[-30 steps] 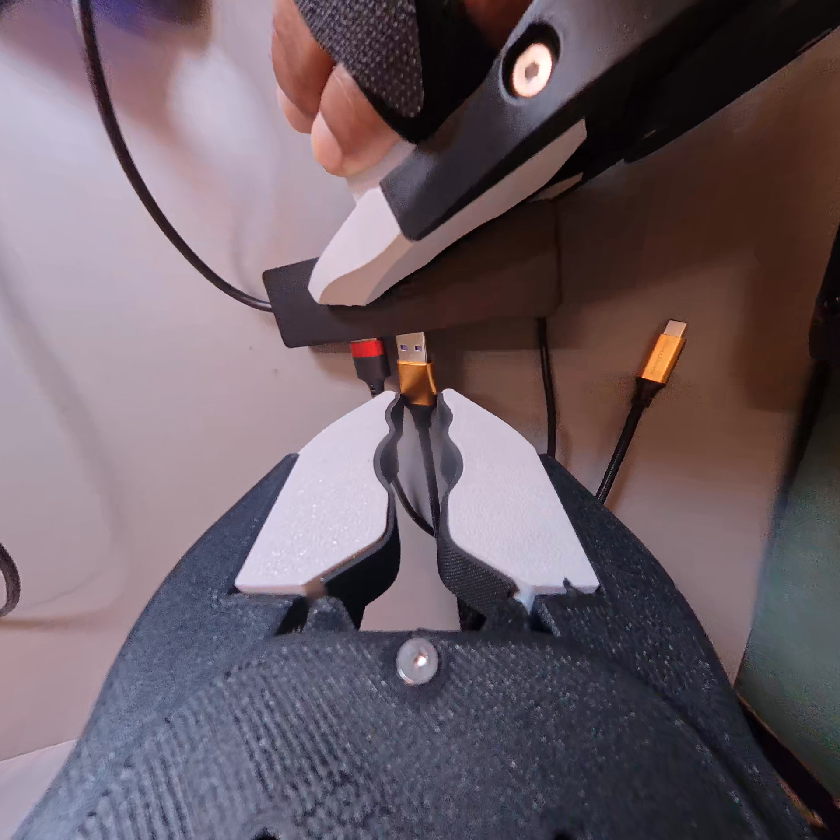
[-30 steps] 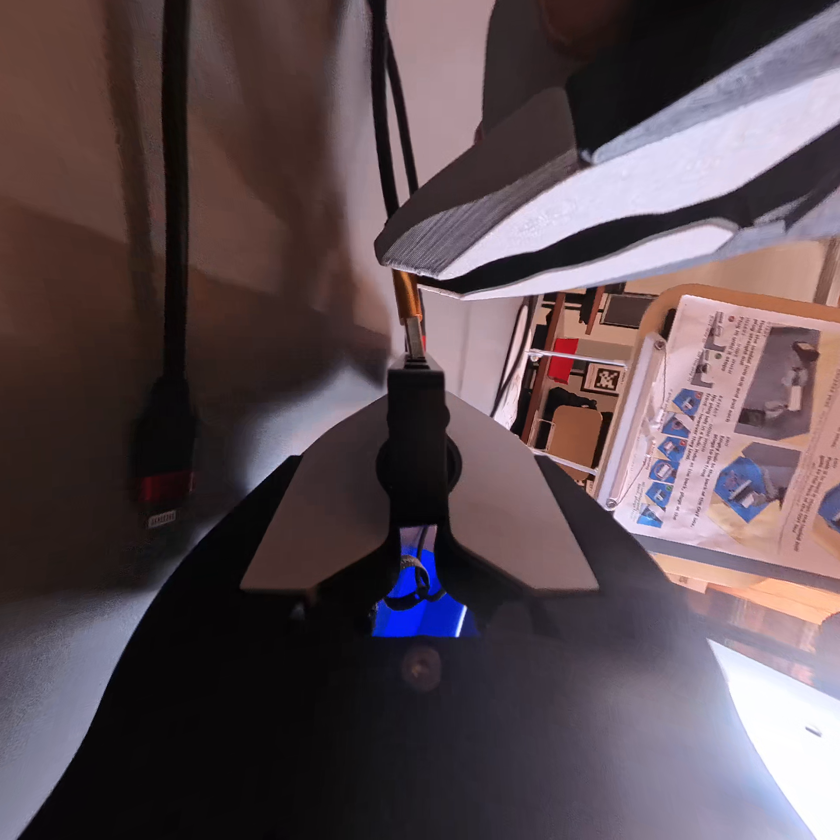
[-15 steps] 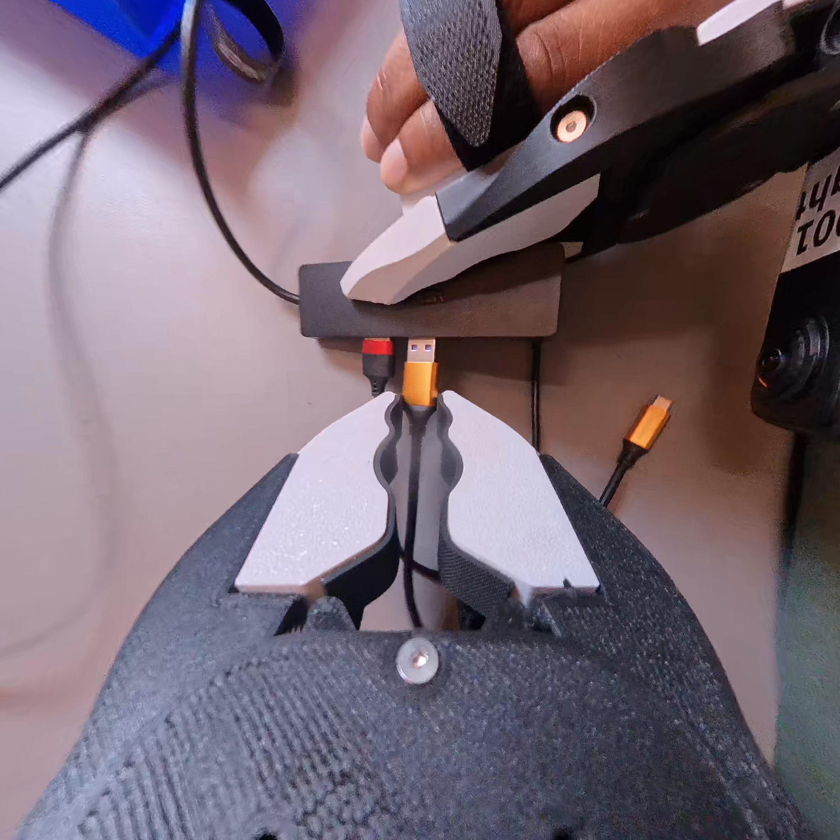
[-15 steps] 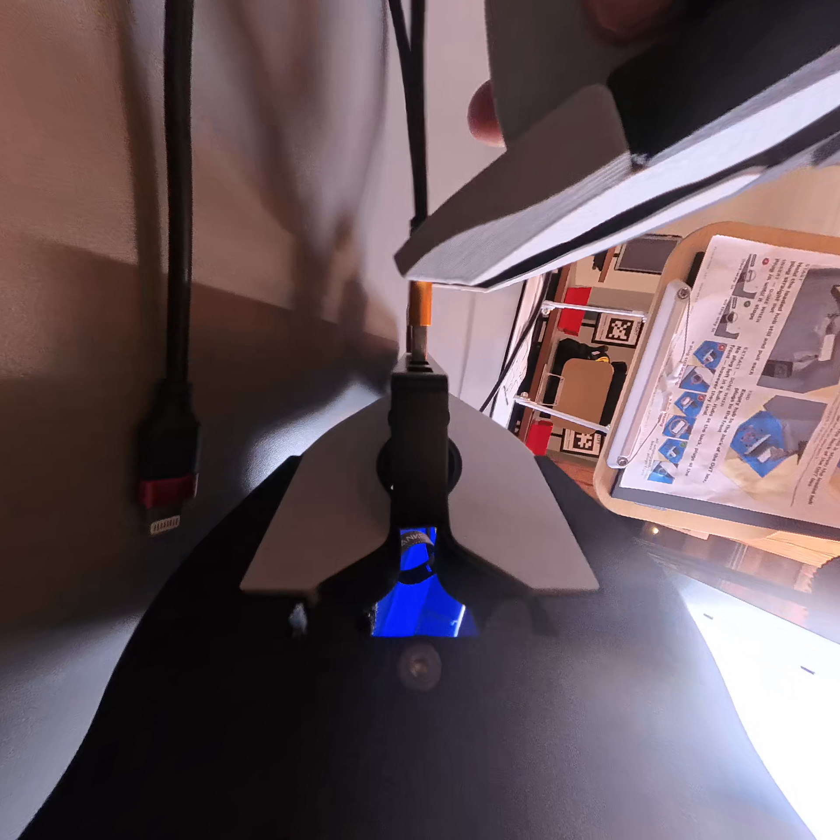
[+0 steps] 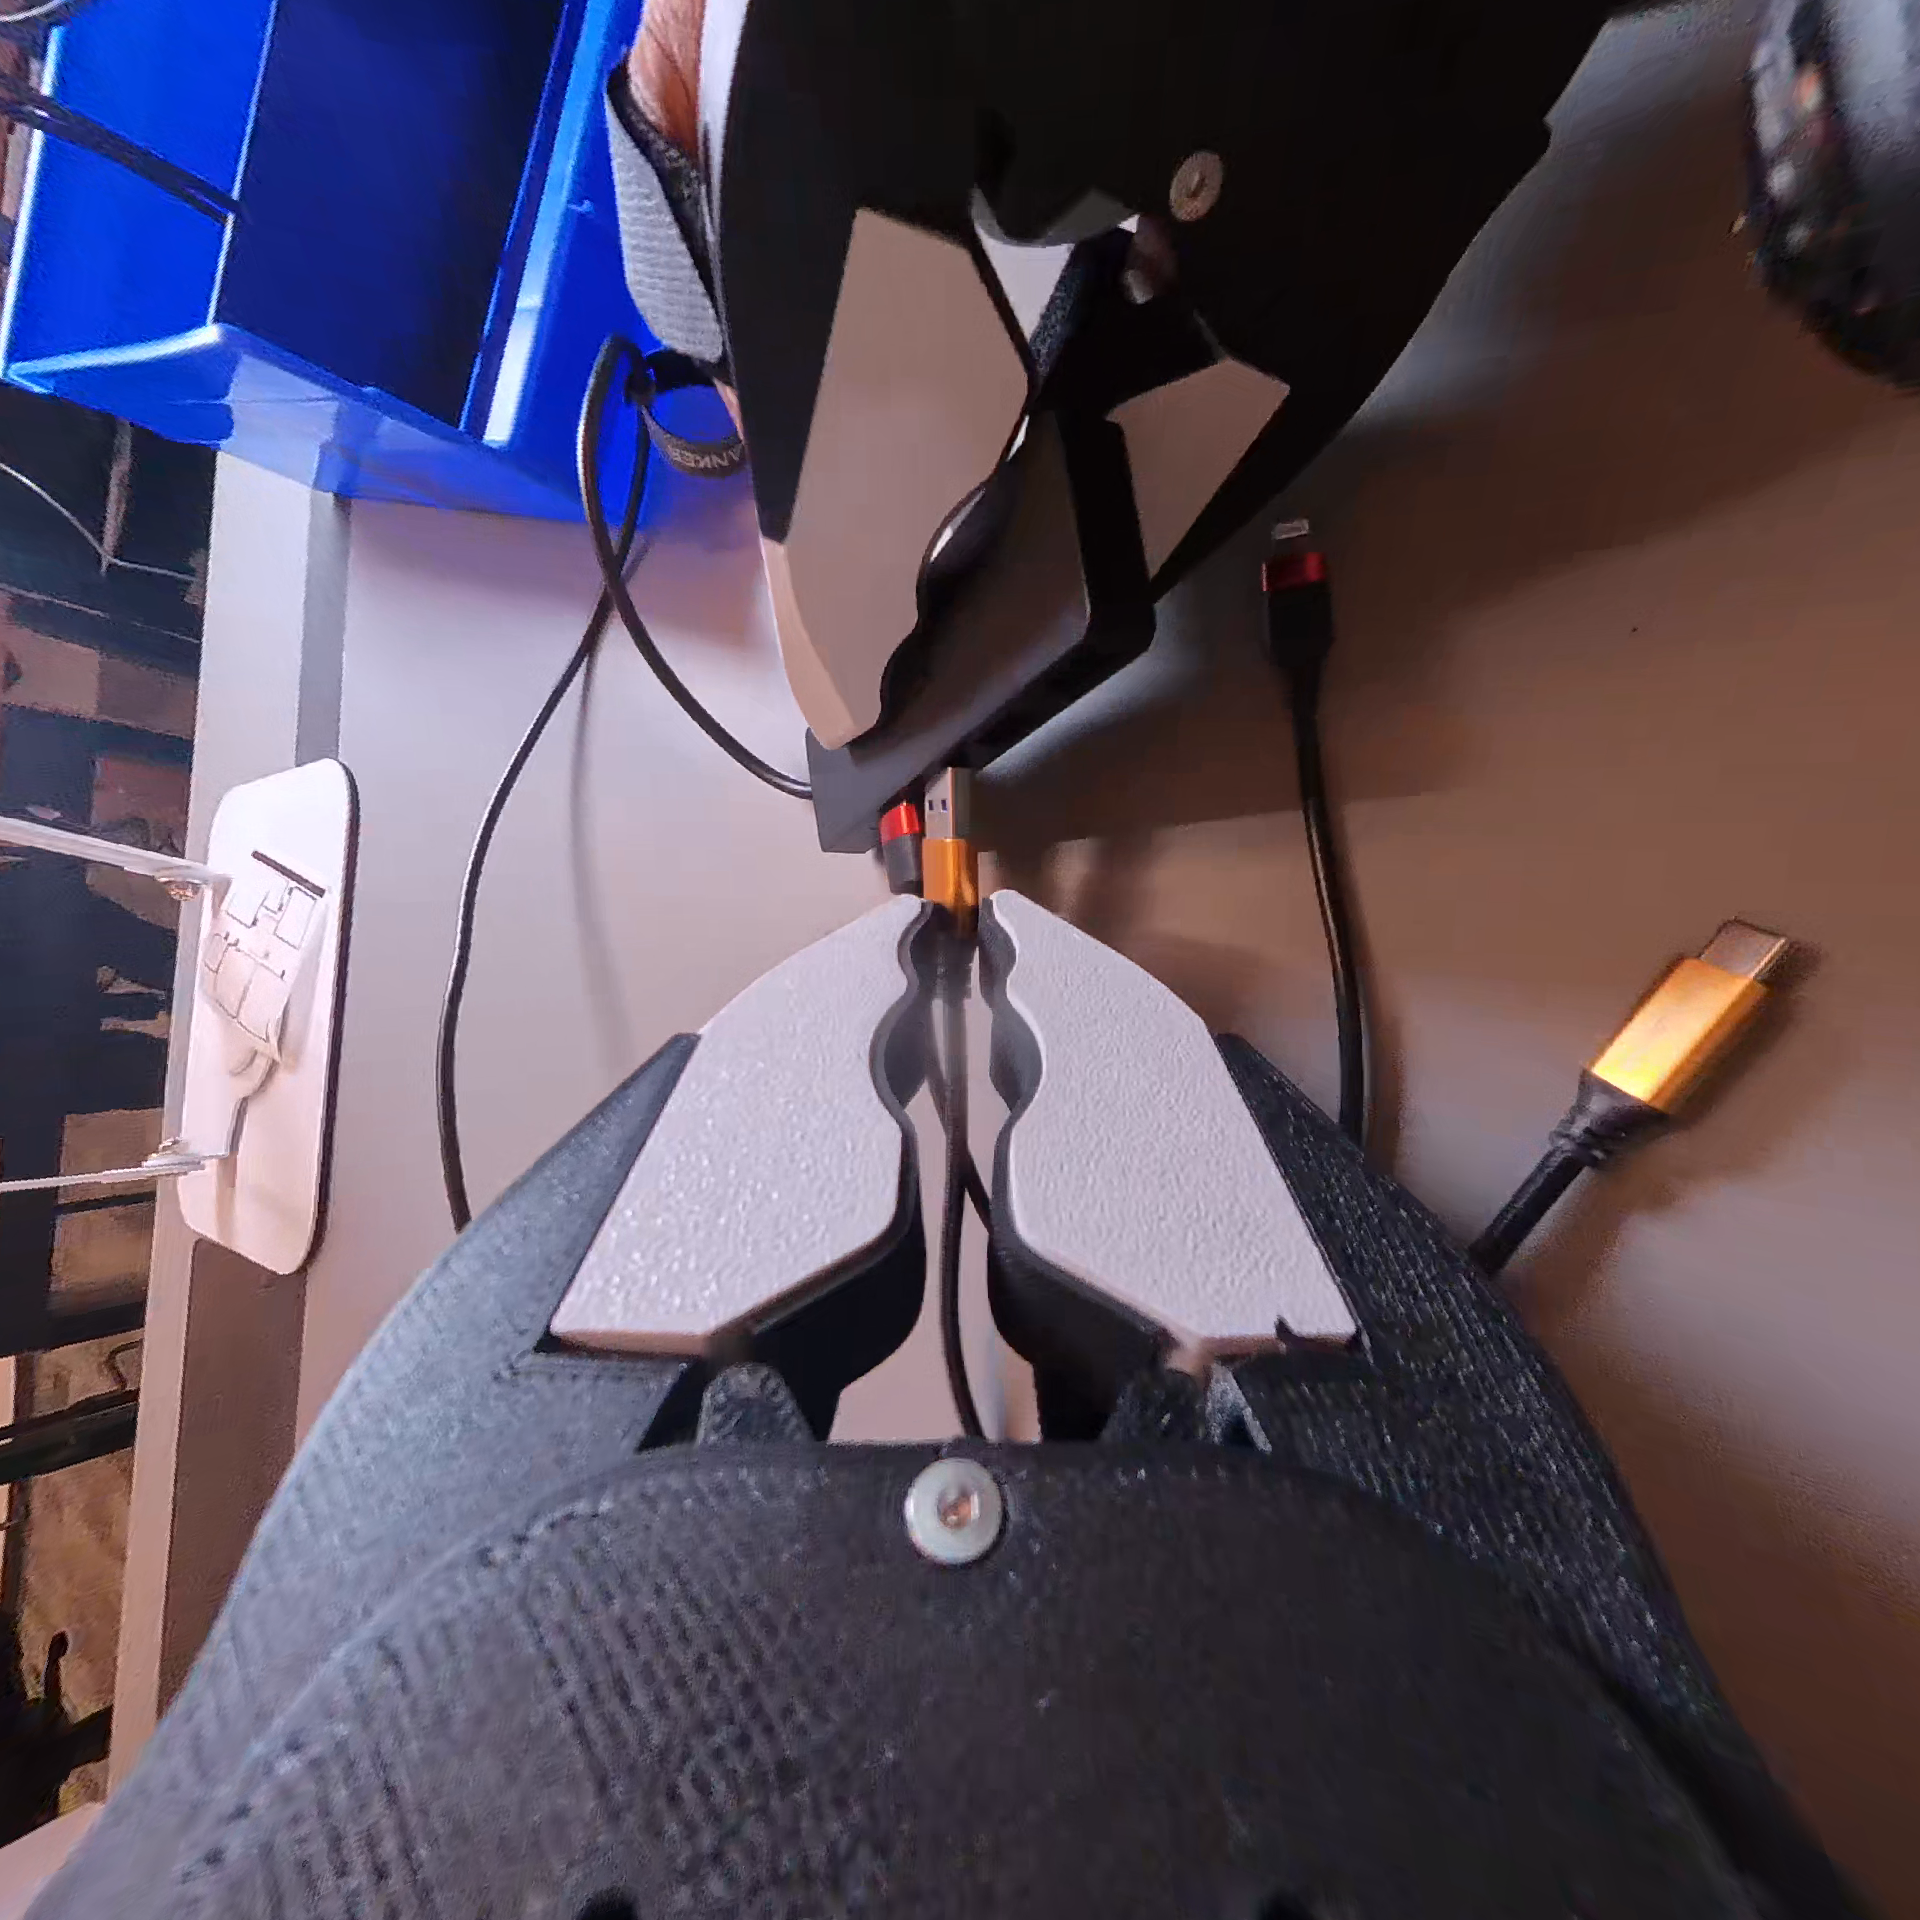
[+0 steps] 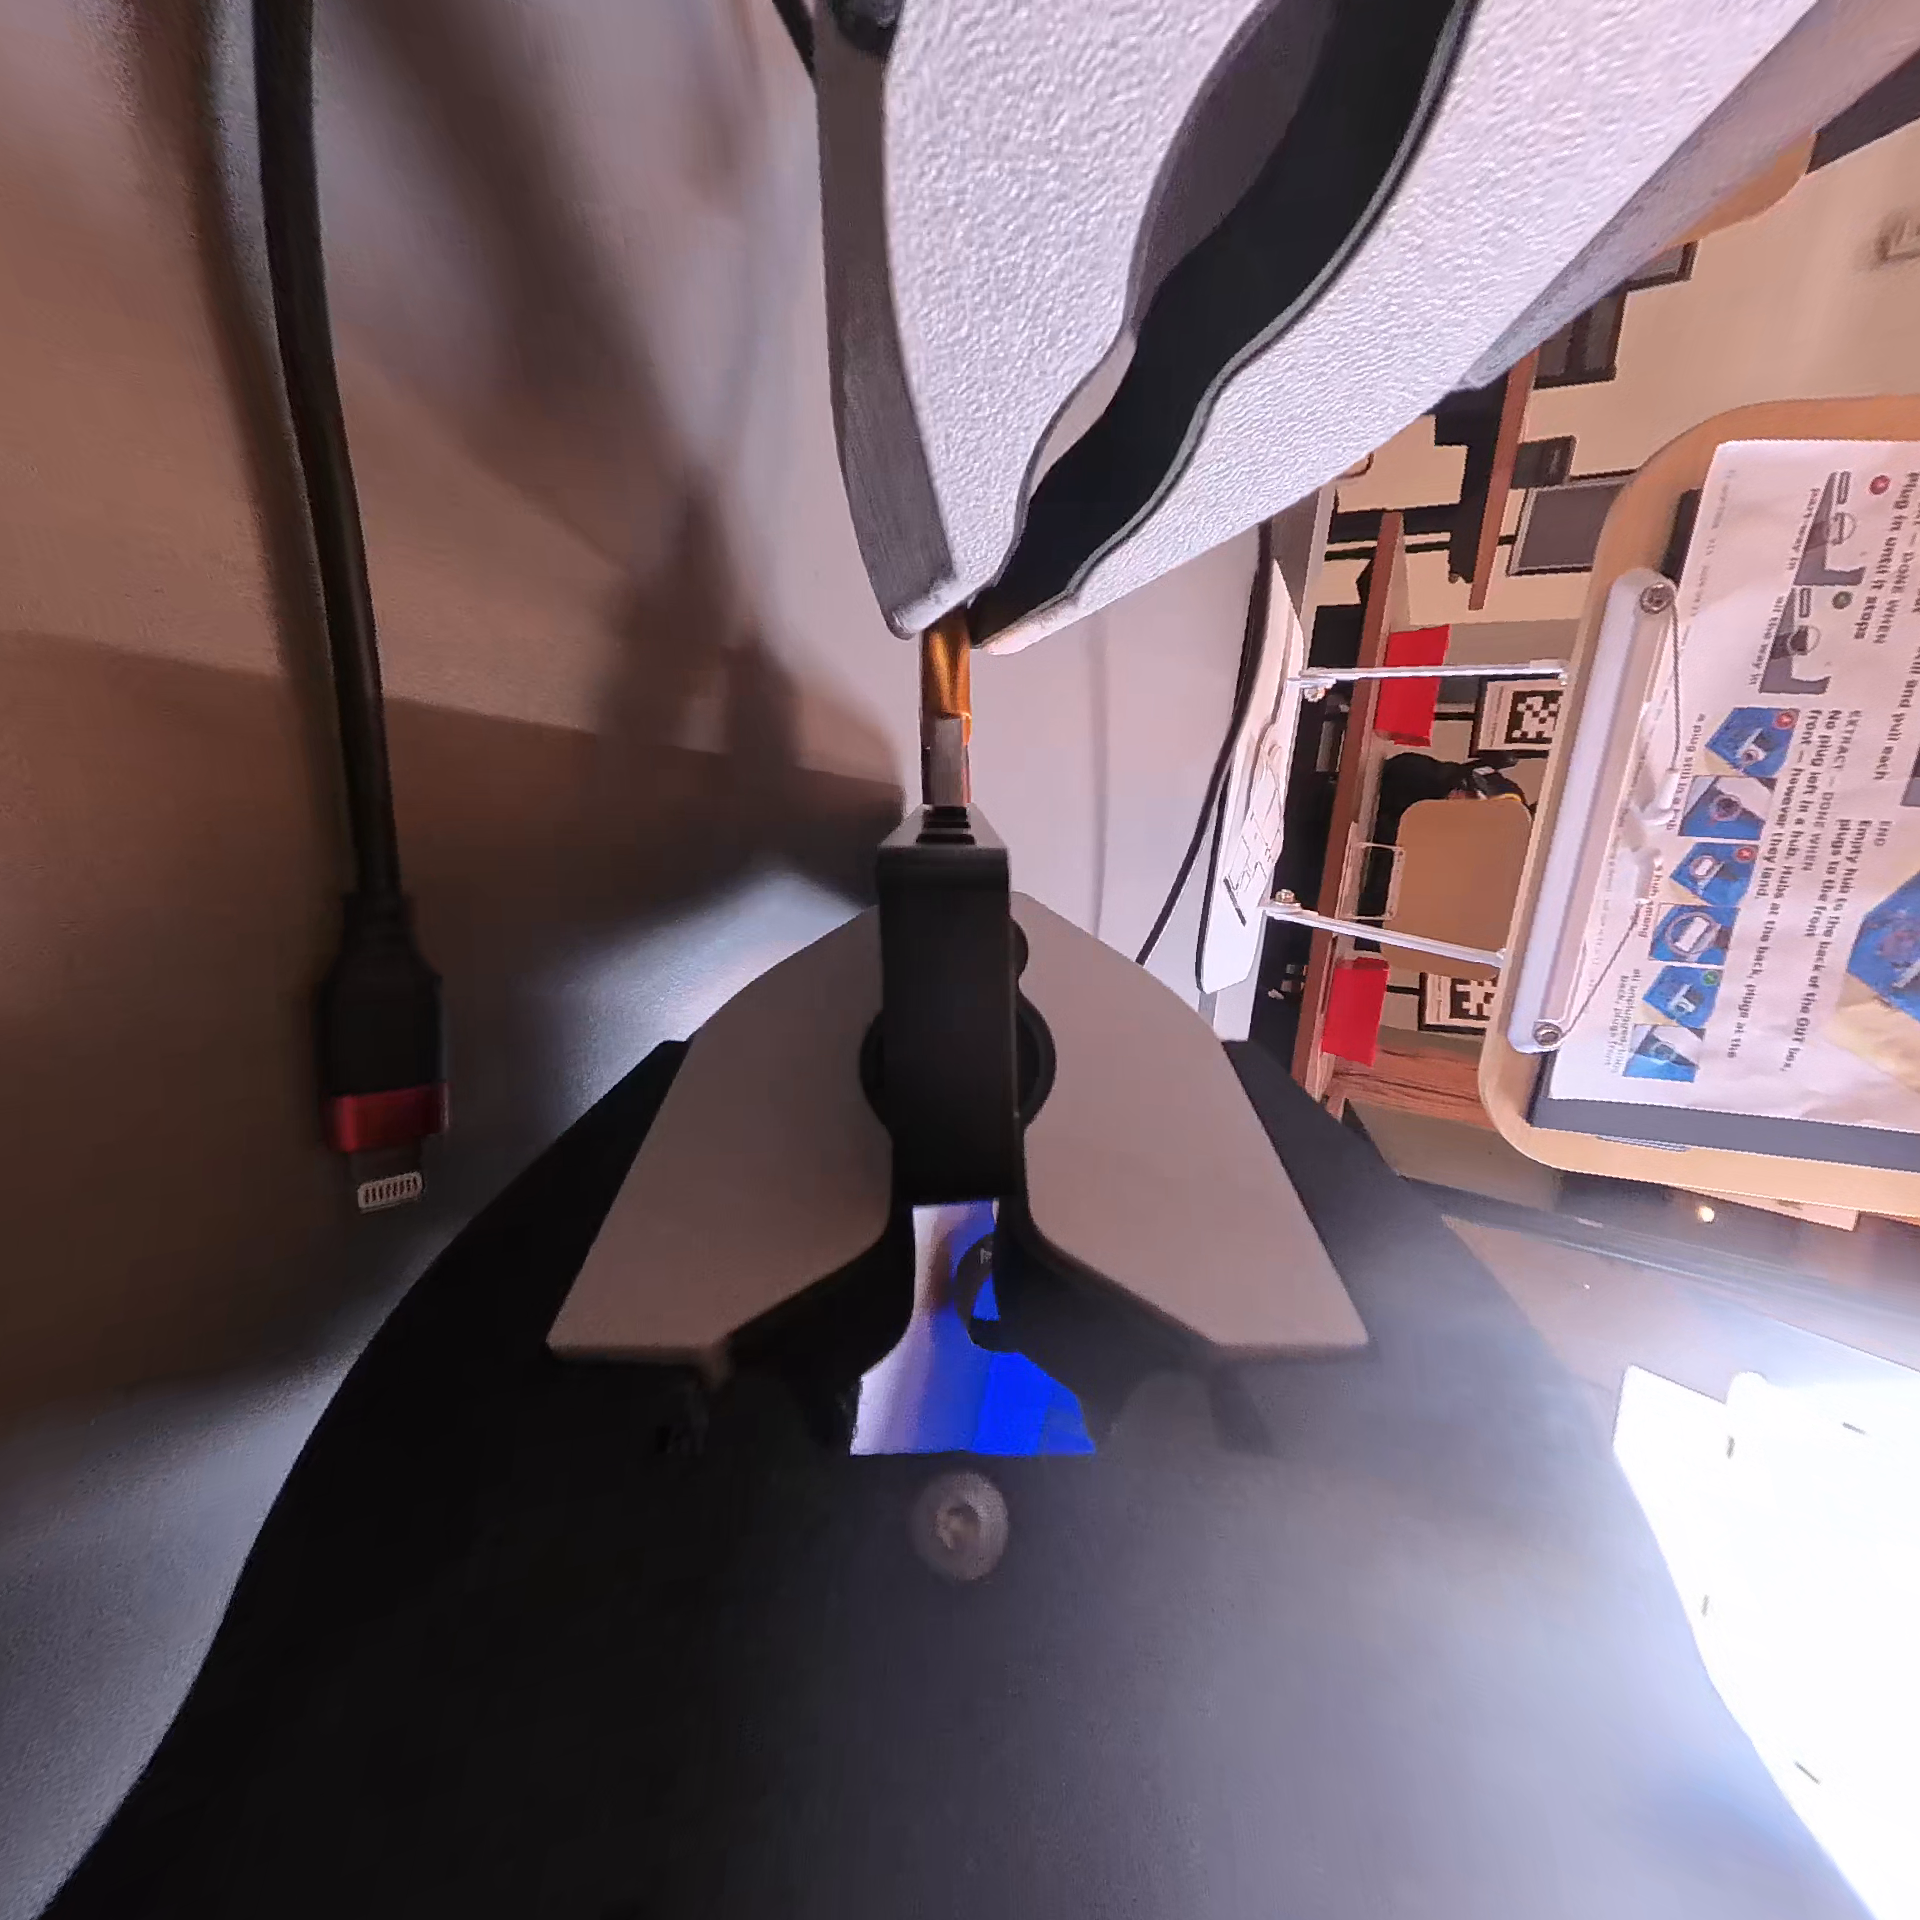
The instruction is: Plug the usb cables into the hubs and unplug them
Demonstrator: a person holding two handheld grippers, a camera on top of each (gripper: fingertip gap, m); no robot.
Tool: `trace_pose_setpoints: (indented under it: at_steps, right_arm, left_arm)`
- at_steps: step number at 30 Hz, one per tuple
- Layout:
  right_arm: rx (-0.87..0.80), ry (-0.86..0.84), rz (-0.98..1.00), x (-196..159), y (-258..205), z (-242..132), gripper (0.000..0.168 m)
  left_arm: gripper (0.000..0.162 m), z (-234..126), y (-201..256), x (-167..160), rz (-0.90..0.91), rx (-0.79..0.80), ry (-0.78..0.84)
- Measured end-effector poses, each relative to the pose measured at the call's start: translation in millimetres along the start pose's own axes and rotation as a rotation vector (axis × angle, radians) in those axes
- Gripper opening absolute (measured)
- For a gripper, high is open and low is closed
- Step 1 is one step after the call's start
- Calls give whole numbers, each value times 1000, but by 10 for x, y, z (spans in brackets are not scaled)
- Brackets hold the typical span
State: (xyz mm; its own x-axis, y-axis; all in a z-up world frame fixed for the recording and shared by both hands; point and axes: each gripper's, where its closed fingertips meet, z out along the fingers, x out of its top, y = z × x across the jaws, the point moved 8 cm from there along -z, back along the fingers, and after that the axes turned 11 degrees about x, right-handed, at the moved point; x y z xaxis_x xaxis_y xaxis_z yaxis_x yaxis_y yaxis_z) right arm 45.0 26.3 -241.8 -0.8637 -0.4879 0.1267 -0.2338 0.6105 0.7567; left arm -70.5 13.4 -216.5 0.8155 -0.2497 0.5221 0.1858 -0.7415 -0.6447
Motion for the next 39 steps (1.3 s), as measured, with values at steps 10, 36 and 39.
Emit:
trace_pose_setpoints:
  at_steps: [10,36,39]
  right_arm:
    - [1,-62,7,-1,4,19,12]
    - [37,20,59,-39,64,-2,13]
    - [58,25,9,-31,23,-12,12]
  left_arm:
    - [6,-71,-130,112,-217,-106,-5]
    - [19,-289,-405,-731,-620,-216,-245]
    - [22,-179,-343,-699,-673,-258,-260]
